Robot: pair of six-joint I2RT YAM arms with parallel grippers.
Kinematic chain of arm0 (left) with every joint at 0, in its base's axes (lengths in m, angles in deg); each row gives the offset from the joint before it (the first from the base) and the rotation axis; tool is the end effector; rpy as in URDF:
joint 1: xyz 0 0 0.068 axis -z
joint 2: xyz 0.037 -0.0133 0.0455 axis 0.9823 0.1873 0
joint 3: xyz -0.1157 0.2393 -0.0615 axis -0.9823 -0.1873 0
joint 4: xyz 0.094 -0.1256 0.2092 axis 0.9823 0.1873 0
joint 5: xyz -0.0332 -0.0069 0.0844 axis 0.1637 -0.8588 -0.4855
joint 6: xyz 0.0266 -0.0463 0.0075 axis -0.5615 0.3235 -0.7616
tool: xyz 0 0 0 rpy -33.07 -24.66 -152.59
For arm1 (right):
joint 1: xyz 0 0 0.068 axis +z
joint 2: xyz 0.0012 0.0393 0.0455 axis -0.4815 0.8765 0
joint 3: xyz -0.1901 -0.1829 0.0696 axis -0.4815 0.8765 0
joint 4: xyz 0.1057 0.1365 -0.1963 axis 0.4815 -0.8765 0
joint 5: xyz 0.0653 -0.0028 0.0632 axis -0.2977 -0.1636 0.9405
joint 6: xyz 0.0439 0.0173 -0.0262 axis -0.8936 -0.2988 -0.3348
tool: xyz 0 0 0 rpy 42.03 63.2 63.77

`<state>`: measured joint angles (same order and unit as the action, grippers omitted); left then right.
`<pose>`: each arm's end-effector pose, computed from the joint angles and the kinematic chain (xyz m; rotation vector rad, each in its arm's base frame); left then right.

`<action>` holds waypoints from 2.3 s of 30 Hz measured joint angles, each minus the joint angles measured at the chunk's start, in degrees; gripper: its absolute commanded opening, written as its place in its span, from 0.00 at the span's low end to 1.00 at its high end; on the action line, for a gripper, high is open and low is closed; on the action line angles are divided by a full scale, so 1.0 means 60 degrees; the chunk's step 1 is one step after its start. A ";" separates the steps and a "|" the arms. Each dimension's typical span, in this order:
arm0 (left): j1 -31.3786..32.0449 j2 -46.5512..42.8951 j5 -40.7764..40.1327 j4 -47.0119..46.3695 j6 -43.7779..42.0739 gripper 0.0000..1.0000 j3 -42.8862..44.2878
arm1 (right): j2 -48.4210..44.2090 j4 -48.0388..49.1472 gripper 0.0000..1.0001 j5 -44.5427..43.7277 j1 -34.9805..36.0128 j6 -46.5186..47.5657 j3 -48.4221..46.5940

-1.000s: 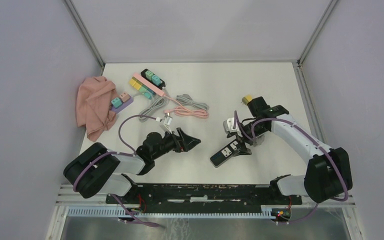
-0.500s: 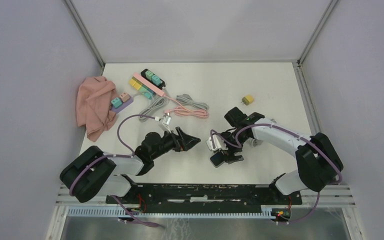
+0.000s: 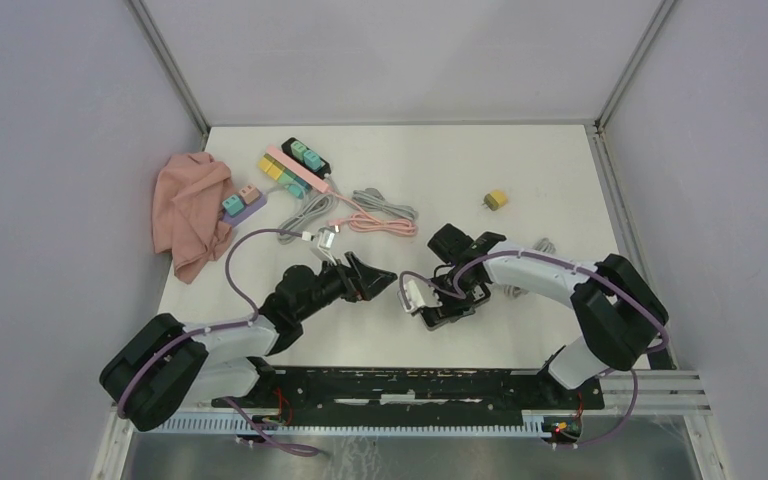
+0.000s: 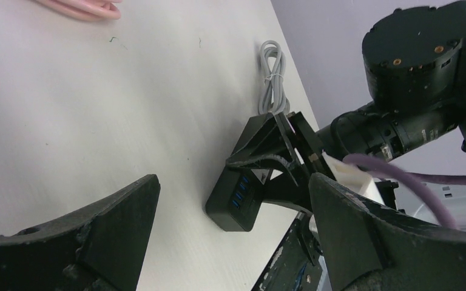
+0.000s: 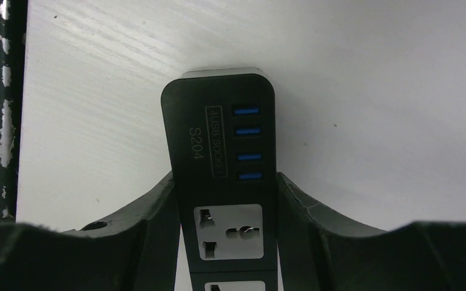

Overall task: Pull the plug off the socket
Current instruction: Pick up the socket from the center of the board, then place the socket at the center of the board, then move the socket to the center of the board.

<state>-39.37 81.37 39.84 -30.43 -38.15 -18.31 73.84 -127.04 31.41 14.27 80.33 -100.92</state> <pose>0.1579 -0.1403 0.1682 -0.0262 1.9017 -1.2844 0.1844 0.1903 0.1693 -2.3447 1.6393 0.4913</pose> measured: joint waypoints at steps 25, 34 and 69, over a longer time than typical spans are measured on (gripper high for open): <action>0.0000 -0.2455 -0.0470 0.1264 -0.0765 0.99 -0.0637 | -0.0415 0.4951 0.18 -0.3078 -0.6823 -1.0848 -0.1351; 0.0000 -0.3493 -0.0521 0.1894 -0.0787 0.99 -0.0940 | 0.3300 0.4652 0.30 -0.3876 -0.8233 -1.1814 -0.4262; -0.0080 -0.2590 -0.2382 0.6696 -0.3421 0.99 0.2769 | -0.2477 0.3060 1.00 0.3519 -0.8670 -1.1253 -0.2896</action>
<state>-39.85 65.83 25.55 9.74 -58.68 -1.70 58.98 -108.68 52.52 -37.75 12.81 -118.30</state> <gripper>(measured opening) 0.993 0.996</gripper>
